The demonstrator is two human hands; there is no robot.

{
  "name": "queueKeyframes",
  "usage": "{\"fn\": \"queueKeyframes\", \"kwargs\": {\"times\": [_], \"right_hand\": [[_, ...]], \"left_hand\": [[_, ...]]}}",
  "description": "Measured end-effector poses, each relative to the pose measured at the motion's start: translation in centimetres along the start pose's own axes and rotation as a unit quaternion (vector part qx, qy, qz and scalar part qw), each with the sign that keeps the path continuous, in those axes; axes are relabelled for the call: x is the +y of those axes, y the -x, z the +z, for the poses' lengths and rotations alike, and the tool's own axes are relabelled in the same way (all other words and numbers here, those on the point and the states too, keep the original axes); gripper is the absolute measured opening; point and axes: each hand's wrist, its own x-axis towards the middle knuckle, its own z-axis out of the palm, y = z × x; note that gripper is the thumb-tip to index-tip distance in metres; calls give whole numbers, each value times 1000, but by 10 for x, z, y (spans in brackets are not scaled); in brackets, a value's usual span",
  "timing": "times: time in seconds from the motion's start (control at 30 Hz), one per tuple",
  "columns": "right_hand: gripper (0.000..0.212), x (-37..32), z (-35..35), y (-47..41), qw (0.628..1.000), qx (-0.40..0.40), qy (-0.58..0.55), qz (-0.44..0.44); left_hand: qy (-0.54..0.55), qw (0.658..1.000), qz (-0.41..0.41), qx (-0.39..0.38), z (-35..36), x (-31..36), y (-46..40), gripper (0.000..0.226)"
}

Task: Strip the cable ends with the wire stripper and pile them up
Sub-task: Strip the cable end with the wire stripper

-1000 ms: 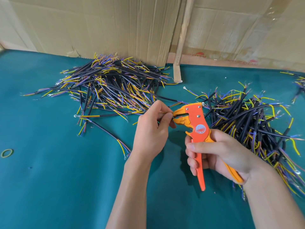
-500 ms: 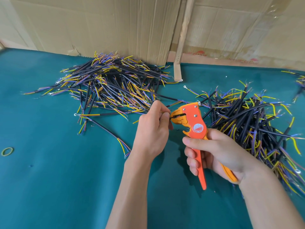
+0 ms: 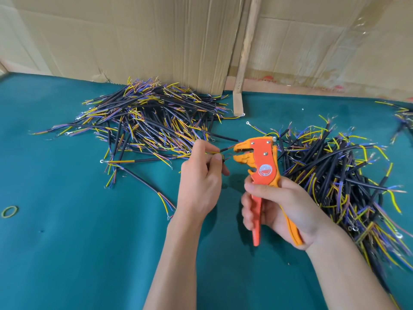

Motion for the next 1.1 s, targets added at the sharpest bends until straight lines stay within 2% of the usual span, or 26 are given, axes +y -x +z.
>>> {"fn": "queueKeyframes", "kwargs": {"times": [0.17, 0.27, 0.37, 0.6, 0.73, 0.87, 1.1], "right_hand": [[20, 2, -4, -3, 998, 43, -40, -23], [28, 3, -2, -6, 995, 61, -60, -49], [33, 2, -1, -6, 992, 44, -82, -90], [34, 2, 1, -4, 984, 13, -134, -118], [45, 0, 1, -3, 988, 13, -105, -115], [35, 0, 1, -1, 991, 16, -80, -109], [38, -1, -1, 0, 993, 22, -53, -105]], "left_hand": [[1, 999, -31, 22, 1, 2, 0, 19], [-3, 999, -35, 34, 2, 2, 0, 14], [-29, 999, -13, 16, 4, 2, -1, 17], [0, 999, 4, -36, 8, 7, 3, 23], [18, 999, 4, -40, 8, 8, 2, 33], [49, 998, 2, -46, 9, 8, 1, 48], [33, 998, -26, -41, 7, 5, 0, 27]]}}
